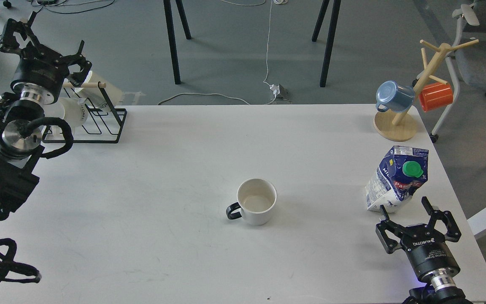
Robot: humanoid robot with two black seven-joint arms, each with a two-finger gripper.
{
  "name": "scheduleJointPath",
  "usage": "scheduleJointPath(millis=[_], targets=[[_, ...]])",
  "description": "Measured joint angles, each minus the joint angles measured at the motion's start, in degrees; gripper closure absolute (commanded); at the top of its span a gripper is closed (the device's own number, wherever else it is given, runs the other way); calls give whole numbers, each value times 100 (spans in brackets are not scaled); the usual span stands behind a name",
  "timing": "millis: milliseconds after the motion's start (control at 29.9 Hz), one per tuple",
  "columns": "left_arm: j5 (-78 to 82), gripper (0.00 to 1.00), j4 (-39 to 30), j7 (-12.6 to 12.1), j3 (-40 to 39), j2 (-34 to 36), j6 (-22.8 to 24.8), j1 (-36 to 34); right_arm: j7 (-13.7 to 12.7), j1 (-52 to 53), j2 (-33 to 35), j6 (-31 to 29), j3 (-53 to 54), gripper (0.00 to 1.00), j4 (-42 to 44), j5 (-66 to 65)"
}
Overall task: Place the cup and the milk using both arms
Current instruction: 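Move the right gripper to the milk carton and grasp it, then slide the milk carton beside the white mug with the right gripper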
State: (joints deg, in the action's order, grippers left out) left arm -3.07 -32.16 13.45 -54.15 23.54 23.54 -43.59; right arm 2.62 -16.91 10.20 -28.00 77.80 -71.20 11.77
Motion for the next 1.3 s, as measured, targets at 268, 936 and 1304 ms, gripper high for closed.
scheduleJointPath(millis=[268, 936, 1304], targets=[[1, 1, 0, 8, 6, 7, 14, 0, 11, 195, -6, 0, 35, 3, 1, 1], [8, 1, 0, 17, 28, 29, 20, 34, 11, 564, -62, 0, 45, 51, 38, -14], [17, 1, 0, 17, 34, 36, 1, 90, 5, 347, -69, 0, -95, 79, -308, -8]])
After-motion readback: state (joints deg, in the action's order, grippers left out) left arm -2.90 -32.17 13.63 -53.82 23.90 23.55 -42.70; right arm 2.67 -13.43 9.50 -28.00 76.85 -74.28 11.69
